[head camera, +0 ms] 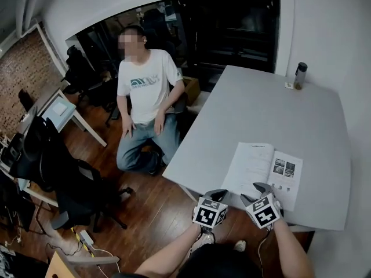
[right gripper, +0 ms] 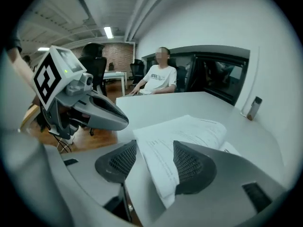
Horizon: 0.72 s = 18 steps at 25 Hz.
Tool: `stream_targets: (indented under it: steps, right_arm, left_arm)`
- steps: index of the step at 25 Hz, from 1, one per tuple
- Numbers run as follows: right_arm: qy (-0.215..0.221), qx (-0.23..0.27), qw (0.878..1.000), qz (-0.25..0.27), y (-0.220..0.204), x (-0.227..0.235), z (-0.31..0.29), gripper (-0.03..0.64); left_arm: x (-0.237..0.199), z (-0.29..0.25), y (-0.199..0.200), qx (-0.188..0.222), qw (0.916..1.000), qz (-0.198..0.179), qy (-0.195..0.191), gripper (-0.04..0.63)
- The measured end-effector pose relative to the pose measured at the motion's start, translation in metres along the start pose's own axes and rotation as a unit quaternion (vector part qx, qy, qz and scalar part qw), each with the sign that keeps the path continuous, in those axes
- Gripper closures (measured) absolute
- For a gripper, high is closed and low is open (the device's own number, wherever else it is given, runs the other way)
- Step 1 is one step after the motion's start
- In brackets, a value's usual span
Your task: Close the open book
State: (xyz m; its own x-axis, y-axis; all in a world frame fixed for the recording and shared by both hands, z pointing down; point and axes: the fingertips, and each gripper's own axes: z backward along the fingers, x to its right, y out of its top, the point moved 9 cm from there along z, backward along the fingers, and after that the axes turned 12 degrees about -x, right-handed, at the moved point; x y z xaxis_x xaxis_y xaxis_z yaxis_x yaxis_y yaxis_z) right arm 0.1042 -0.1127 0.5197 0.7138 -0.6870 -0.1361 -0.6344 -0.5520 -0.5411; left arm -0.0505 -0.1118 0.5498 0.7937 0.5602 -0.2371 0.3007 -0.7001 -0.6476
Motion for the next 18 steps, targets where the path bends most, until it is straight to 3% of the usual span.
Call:
stream_targets:
  steps: [5, 9, 18]
  right_arm:
    - [-0.014, -0.049, 0.994, 0.101, 0.02, -0.012, -0.028, 0.373]
    - [-0.029, -0.086, 0.987, 0.135, 0.016, -0.01, -0.045, 0.374]
    - [0.017, -0.073, 0.996, 0.047, 0.012, 0.006, -0.032, 0.405]
  left_arm:
    - [-0.018, 0.009, -0.017, -0.004, 0.9996, 0.028, 0.01, 0.591]
    - [-0.029, 0.008, -0.022, -0.007, 0.9991, 0.041, 0.012, 0.591]
    - [-0.027, -0.009, -0.013, -0.015, 0.9994, 0.029, -0.006, 0.591]
